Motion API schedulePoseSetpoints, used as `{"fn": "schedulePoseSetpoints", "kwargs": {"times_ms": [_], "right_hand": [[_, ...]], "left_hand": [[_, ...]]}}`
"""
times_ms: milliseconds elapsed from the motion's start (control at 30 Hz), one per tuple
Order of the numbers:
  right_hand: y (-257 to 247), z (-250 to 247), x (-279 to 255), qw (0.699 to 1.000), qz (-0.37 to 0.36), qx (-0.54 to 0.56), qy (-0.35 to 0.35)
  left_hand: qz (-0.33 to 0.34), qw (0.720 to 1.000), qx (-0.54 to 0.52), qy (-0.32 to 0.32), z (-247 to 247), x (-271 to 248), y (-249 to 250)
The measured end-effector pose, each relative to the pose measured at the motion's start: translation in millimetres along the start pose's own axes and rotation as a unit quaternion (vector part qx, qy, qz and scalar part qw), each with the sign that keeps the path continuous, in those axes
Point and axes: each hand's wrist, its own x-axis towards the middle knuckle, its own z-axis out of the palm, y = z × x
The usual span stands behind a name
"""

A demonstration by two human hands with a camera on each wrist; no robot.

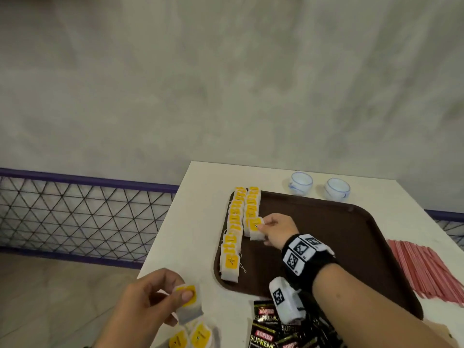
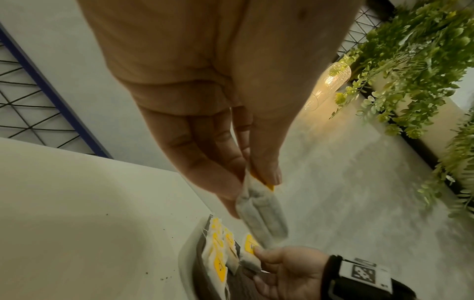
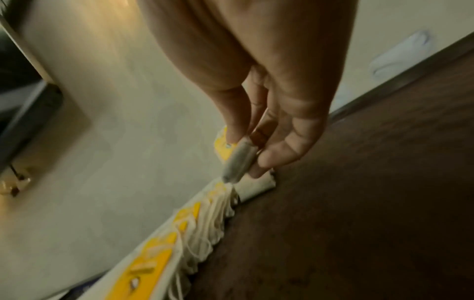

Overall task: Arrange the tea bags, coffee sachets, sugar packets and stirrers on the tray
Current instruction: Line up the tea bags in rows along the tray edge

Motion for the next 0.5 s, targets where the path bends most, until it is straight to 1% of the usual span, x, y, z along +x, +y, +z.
{"fn": "schedulePoseSetpoints", "kwargs": {"times_ms": [100, 233, 367, 500], "right_hand": [[1, 15, 15, 0.999, 0.011, -0.041, 0.020], [-6, 20, 23, 0.996, 0.041, -0.071, 0.031], [-13, 21, 26, 0.991, 0.063, -0.119, 0.020], [-16, 18, 23, 0.983, 0.055, -0.177, 0.018]], "left_hand": [[0.003, 1.000, -0.002, 0.006, -4, 6, -6], [0.006, 1.000, -0.001, 0.021, -9, 11, -13], [0.010, 1.000, -0.005, 0.005, -5, 13, -11], [0.028, 1.000, 0.006, -0.012, -1, 13, -7]]}}
